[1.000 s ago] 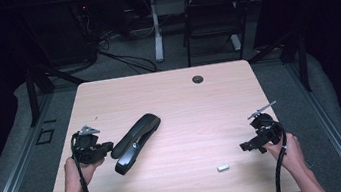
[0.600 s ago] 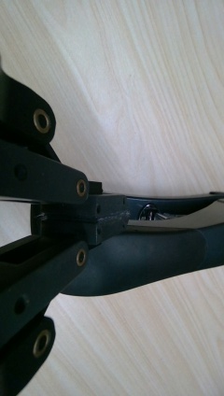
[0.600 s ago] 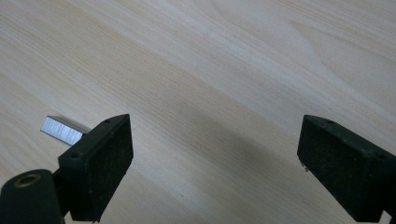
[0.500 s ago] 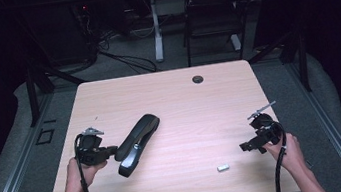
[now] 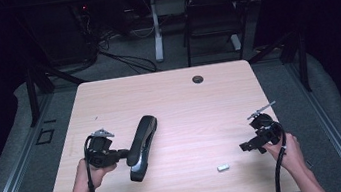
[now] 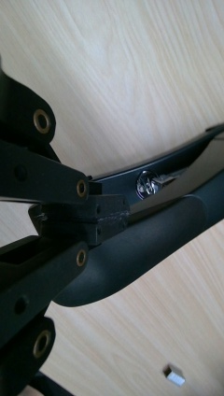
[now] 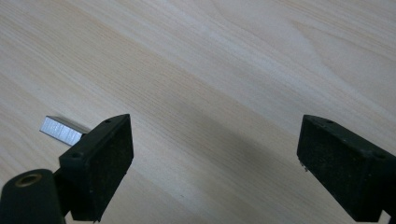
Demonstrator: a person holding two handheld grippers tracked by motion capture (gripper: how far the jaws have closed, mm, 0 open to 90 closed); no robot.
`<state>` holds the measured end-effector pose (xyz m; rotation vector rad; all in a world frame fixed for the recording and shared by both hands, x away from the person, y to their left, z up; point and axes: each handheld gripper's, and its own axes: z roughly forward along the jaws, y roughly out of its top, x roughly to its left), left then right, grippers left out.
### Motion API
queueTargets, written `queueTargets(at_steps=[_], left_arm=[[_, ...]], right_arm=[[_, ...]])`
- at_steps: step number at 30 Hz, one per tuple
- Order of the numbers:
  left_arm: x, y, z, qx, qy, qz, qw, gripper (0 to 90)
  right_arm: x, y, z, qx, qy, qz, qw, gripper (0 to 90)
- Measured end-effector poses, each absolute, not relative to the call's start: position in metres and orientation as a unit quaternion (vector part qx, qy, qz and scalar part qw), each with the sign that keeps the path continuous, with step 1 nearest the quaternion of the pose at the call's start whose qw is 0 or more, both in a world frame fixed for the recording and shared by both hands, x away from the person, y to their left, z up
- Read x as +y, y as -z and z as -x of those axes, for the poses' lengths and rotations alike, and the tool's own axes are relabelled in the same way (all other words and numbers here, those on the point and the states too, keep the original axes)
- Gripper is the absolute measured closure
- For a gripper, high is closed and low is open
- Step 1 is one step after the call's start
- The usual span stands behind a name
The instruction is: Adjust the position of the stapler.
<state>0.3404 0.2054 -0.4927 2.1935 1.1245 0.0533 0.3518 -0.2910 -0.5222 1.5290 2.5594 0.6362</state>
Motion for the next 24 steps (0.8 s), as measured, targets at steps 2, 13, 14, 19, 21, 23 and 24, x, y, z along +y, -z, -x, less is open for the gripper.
queueTargets(at_steps=[2, 13, 14, 19, 21, 23, 24], left_arm=[[0.198, 0.494, -0.339, 0.419, -0.012, -0.843, 0.336, 90.0], [0.164, 0.497, -0.336, 0.392, -0.017, -0.857, 0.335, 90.0], [0.160, 0.498, -0.336, 0.390, -0.015, -0.857, 0.336, 90.0], [0.151, 0.499, -0.338, 0.388, -0.019, -0.855, 0.344, 90.0], [0.150, 0.500, -0.339, 0.390, -0.019, -0.852, 0.348, 90.0], [0.150, 0.501, -0.339, 0.390, -0.017, -0.852, 0.349, 90.0], [0.149, 0.501, -0.340, 0.389, -0.016, -0.852, 0.350, 90.0]], right_arm=[[-0.291, 0.522, -0.352, 0.841, -0.204, -0.499, 0.046, 10.3], [-0.289, 0.523, -0.352, 0.839, -0.205, -0.502, 0.048, 10.4], [-0.289, 0.523, -0.353, 0.843, -0.201, -0.497, 0.045, 10.4], [-0.290, 0.523, -0.352, 0.841, -0.203, -0.500, 0.046, 10.4], [-0.290, 0.523, -0.353, 0.841, -0.202, -0.500, 0.046, 10.4], [-0.289, 0.523, -0.353, 0.841, -0.204, -0.499, 0.043, 10.4], [-0.289, 0.523, -0.353, 0.842, -0.201, -0.499, 0.044, 10.4]])
